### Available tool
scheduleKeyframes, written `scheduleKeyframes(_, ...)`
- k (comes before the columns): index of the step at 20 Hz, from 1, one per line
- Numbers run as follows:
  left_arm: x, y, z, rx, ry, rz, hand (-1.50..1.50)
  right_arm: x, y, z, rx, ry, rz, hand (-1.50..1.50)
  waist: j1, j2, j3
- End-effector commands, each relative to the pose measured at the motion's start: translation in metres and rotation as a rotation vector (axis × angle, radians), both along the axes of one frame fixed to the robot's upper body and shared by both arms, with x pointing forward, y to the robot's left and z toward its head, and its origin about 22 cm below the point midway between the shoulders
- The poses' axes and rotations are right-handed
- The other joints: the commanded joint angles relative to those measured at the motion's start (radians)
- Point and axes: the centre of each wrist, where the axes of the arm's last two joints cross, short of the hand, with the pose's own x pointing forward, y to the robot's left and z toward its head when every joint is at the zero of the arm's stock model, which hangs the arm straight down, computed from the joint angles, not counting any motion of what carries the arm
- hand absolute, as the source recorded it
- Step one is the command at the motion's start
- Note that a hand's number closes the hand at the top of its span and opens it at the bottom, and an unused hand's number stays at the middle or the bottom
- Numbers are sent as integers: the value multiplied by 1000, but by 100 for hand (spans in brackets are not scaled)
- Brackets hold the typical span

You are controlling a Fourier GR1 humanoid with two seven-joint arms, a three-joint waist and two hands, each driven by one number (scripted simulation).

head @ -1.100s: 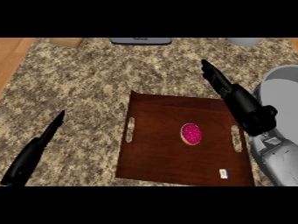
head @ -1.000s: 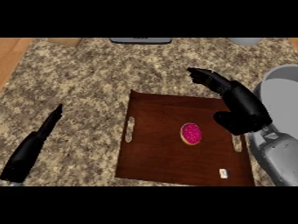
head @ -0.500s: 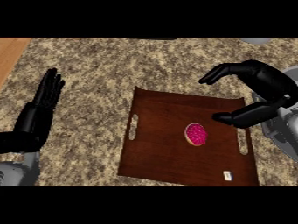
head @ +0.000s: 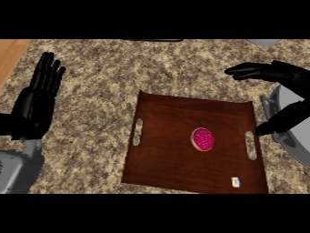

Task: Pick the cupcake from the tray and place it in the pot

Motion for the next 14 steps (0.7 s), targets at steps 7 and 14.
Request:
scheduleKeyframes(7, 14, -4, 2, 0, 17, 21, 0, 14, 29, -25, -358, -114, 252, -150, -30, -19, -5)
scheduleKeyframes(14, 7, -1, 2, -12, 36, 51, 0, 21, 56, -34, -504, -103, 244, -150, -48, -29, -6)
